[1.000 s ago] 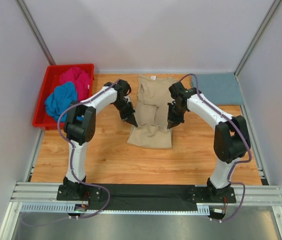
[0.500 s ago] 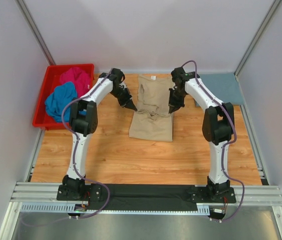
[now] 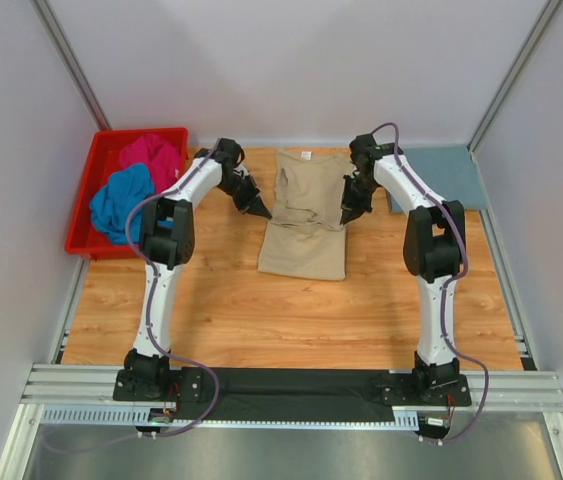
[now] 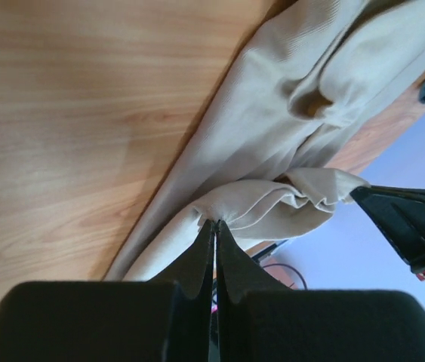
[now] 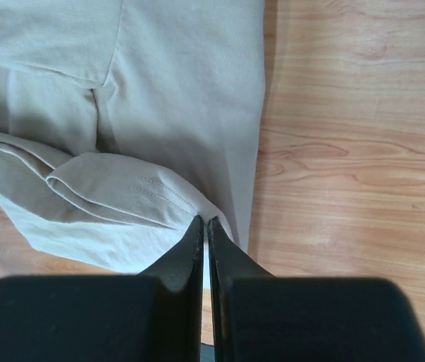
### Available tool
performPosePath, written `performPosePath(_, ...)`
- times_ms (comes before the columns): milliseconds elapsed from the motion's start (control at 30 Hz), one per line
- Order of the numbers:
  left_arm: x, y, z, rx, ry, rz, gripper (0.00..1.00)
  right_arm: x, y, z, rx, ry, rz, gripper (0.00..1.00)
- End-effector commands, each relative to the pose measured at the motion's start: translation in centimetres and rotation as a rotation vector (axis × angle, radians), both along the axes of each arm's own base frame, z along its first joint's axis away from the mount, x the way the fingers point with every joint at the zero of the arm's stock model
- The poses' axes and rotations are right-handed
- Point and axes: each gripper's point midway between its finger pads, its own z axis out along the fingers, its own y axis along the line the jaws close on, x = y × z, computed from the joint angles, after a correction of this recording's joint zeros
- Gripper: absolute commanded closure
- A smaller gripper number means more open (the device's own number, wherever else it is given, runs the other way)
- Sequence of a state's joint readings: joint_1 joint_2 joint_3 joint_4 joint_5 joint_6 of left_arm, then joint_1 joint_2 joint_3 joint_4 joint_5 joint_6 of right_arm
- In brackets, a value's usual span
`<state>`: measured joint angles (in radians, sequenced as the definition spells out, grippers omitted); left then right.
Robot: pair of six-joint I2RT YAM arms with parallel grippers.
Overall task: Fold and stack the t-shirts
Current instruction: Fold the tshirt
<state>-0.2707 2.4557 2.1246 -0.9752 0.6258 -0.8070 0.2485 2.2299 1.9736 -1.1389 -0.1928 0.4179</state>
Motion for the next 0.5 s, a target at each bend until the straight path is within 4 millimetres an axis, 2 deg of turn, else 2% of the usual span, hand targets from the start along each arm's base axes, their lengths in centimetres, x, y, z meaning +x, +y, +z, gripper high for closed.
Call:
performPosePath(0,3.1,-1.0,3.2,-0.094,-0.127,0.021,1.0,2.1,0.3,0.5,0.036,-0.065,-0.005,1.0)
performPosePath(233,4.7,-1.2,2.3,-0.12,-0.123,0.048,1.0,4.2,-0.2,0.6,0.08,-0.103,-0.067,1.0)
performPosePath(467,6.1,-1.6,3.8,-0.153,-0.175,0.075,1.0,5.7,0.0,0.7,0.126,-0.111,-0.076,1.0)
